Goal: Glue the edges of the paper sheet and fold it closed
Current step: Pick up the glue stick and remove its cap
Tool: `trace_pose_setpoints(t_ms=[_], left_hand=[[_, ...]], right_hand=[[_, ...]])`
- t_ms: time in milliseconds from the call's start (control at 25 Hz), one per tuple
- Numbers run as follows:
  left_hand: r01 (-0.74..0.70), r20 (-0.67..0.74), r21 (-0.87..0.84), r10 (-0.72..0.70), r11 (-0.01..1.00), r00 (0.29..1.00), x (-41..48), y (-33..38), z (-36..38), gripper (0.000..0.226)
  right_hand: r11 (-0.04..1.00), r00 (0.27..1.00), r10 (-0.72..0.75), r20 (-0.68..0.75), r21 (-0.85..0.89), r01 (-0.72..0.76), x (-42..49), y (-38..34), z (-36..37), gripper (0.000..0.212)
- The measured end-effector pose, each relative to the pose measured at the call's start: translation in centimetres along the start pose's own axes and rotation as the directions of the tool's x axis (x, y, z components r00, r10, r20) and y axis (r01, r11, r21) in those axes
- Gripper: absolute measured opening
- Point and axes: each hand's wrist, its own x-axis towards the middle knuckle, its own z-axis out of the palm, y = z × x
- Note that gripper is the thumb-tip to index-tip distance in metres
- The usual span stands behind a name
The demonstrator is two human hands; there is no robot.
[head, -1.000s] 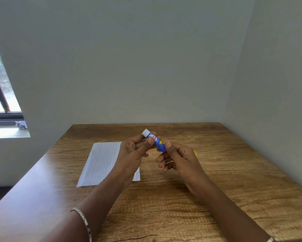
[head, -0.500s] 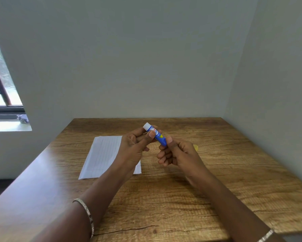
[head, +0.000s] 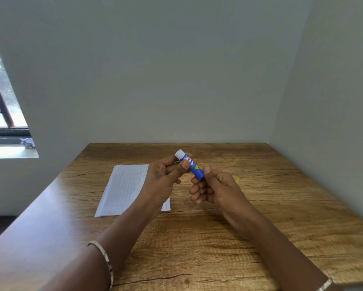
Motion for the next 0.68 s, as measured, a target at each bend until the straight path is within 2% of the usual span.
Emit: trace_pose_setpoints(t_ms=[160, 280, 400, 520, 680], left_hand=[[-0.01, 0.004, 0.03, 0.01, 1.0, 1.0, -0.1, -0.01, 0.27, 0.036], [-0.014, 0.023, 0.052, 0.013, 0.999, 1.0, -0.19, -0.18, 0.5, 0.03], [-0.01, 0.031, 0.062, 0.008, 0.998, 0.999, -0.2, -0.32, 0.52, 0.025], [-0.012, 0.017, 0.052, 0.011, 0.999, 1.0, -0.02, -0.24, 0.29, 0.025], [-0.016, 0.005, 0.046, 0.016, 0.999, 1.0, 0.02, -0.25, 0.25, 0.026]], right_hand=[[0.999, 1.0, 0.003, -0.016, 0.05, -0.002, -0.1, -0.07, -0.05, 0.042], [0.999, 0.996, -0.046, -0.081, -0.007, 0.045, -0.07, 0.13, -0.48, 0.051], [0.995, 0.987, -0.091, -0.134, 0.035, 0.096, 0.12, 0.08, -0.72, 0.036], [0.995, 0.992, -0.083, -0.098, 0.045, 0.088, 0.17, 0.2, -0.53, 0.024], [0.994, 0.999, 0.007, -0.049, 0.112, -0.001, 0.05, -0.18, -0.22, 0.037]])
